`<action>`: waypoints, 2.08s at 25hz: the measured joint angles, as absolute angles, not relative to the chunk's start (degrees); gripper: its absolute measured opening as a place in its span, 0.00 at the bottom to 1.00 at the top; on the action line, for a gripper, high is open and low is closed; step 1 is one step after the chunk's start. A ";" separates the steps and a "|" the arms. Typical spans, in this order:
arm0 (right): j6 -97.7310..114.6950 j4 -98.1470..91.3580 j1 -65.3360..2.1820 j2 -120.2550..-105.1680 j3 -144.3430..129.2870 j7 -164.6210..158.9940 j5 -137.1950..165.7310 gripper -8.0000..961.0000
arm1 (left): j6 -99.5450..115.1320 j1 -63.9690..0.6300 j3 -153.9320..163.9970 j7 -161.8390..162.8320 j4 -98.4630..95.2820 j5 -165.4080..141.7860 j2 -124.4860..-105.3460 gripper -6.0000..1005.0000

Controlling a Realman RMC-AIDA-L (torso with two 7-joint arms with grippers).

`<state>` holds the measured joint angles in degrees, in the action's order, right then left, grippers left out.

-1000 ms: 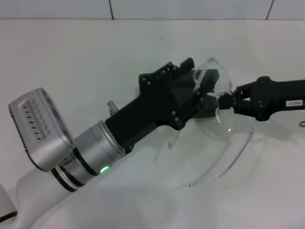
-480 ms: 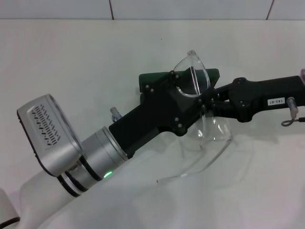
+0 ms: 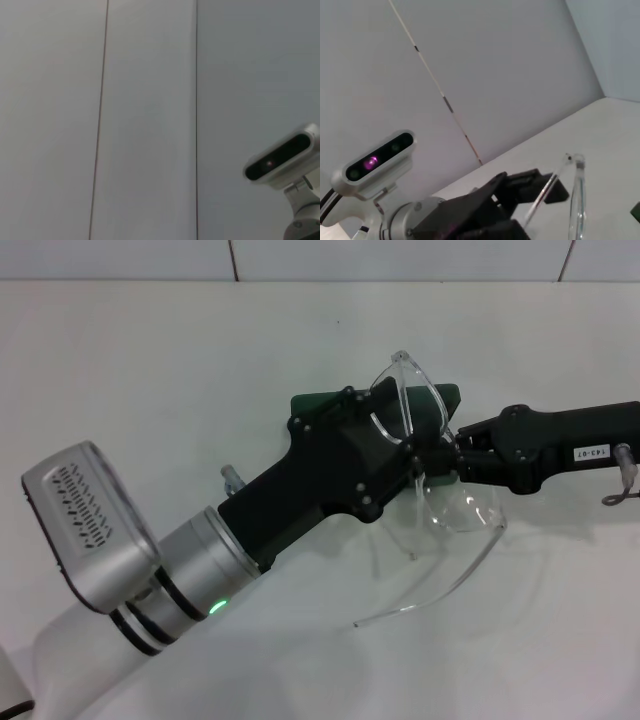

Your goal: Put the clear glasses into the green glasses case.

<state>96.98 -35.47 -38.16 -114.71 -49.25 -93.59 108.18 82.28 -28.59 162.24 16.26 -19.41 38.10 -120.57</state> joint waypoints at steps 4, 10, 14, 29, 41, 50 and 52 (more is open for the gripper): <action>96.89 -35.49 -37.60 -114.68 -49.17 -93.72 107.85 0.13 | 83.07 -28.20 162.23 16.26 -19.24 37.88 -120.57 0.53; 96.33 -35.51 -37.52 -114.68 -49.12 -94.56 107.75 0.13 | 85.12 -27.21 162.24 16.22 -18.93 37.94 -120.34 0.53; 96.32 -35.28 -37.54 -114.70 -49.12 -94.97 107.74 0.13 | 88.17 -26.36 162.01 15.28 -18.24 38.16 -120.34 0.53; 104.23 -35.04 -39.51 -114.41 -49.57 -98.94 108.12 0.13 | 90.88 -29.88 161.83 11.73 -18.60 31.42 -120.56 0.53; 108.52 -35.13 -39.77 -113.27 -49.11 -99.14 108.10 0.13 | 92.22 -30.40 161.63 10.51 -18.69 30.05 -120.47 0.53; 103.58 -34.83 -39.08 -113.25 -39.05 -98.74 107.60 0.13 | 99.85 -28.22 160.89 10.45 -16.34 30.59 -120.23 0.53; 102.14 -34.72 -38.96 -113.37 -34.48 -98.65 107.20 0.13 | 100.75 -27.12 160.13 10.45 -15.47 30.64 -120.20 0.53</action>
<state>102.14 -34.72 -38.96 -113.37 -34.48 -98.65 107.20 100.75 -27.12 160.14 10.45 -15.47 30.64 -120.20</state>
